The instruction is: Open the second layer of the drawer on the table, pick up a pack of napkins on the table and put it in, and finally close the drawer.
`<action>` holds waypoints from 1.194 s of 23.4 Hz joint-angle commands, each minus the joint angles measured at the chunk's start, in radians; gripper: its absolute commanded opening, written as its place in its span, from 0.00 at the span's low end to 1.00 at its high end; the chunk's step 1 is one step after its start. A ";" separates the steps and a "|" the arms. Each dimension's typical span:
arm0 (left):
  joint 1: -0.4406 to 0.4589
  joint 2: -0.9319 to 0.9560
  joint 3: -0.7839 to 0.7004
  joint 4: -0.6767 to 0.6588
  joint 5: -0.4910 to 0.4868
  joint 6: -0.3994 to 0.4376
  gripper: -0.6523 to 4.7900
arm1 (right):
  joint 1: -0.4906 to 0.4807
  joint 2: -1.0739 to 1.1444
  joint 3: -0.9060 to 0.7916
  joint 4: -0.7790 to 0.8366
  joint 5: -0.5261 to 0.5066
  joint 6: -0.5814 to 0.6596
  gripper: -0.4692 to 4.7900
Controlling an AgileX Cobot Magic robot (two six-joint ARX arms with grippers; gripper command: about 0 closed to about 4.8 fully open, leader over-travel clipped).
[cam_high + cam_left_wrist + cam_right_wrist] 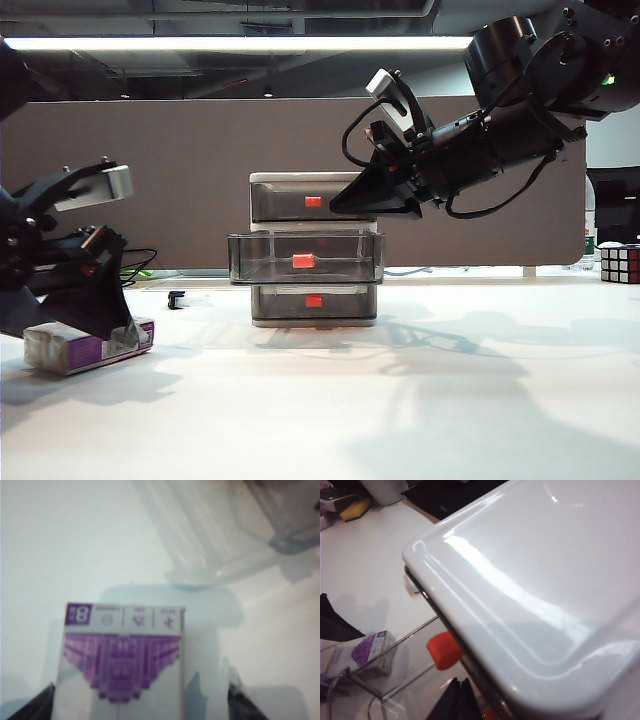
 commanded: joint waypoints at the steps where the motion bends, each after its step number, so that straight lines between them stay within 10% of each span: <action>1: 0.000 0.029 0.014 0.038 -0.001 0.012 0.91 | 0.001 -0.004 0.006 0.009 -0.009 0.003 0.08; 28: 0.000 0.082 0.031 0.114 -0.014 0.053 0.55 | 0.001 -0.004 0.006 0.013 -0.005 -0.006 0.08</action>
